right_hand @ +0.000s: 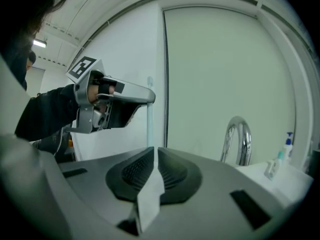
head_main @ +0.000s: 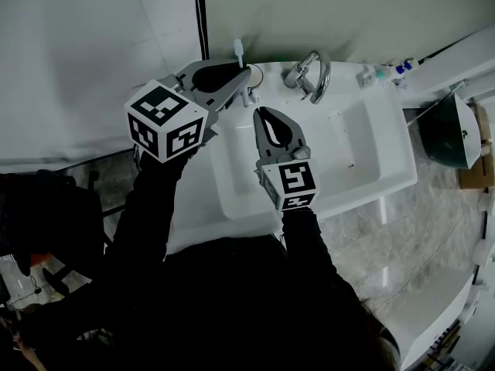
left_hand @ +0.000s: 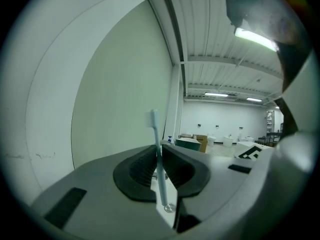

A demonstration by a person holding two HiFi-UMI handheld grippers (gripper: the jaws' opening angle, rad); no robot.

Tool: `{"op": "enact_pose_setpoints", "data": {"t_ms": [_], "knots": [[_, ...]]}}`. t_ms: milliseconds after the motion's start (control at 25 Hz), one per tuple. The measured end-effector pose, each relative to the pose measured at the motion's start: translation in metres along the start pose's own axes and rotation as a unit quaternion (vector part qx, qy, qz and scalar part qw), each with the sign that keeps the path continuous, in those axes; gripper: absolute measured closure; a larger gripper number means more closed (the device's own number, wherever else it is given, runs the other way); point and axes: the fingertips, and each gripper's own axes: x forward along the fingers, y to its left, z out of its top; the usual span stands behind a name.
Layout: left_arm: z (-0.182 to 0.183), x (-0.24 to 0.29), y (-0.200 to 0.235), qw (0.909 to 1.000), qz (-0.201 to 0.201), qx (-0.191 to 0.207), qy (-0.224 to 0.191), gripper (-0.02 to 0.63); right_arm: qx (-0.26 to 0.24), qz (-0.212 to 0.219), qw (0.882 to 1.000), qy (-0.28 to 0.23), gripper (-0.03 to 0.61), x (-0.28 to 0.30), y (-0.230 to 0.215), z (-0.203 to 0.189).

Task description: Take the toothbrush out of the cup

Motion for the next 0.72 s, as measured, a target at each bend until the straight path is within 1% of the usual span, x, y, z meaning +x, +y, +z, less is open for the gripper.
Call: {"op": "enact_pose_setpoints", "data": {"t_ms": [120, 200, 280, 560, 720], "knots": [[-0.003, -0.005, -0.008, 1.0000, -0.007, -0.006, 0.002, 0.572, -0.001, 0.012, 1.000, 0.011, 0.548, -0.001, 0.008, -0.006], [-0.003, -0.009, -0.013, 0.9999, -0.012, -0.008, 0.002, 0.572, 0.000, 0.022, 1.000, 0.018, 0.522, -0.001, 0.015, -0.009], [-0.002, -0.012, -0.018, 0.9998, -0.019, -0.007, 0.002, 0.572, -0.001, 0.028, 0.999, 0.024, 0.512, 0.000, 0.020, -0.012], [-0.001, -0.023, -0.041, 0.9992, -0.041, 0.000, 0.006, 0.572, -0.010, 0.035, 0.999, 0.031, 0.511, -0.006, 0.036, -0.015], [-0.004, -0.022, -0.045, 0.9985, -0.054, -0.006, 0.006, 0.572, -0.012, 0.032, 0.999, 0.037, 0.511, -0.004, 0.036, -0.018]]}}
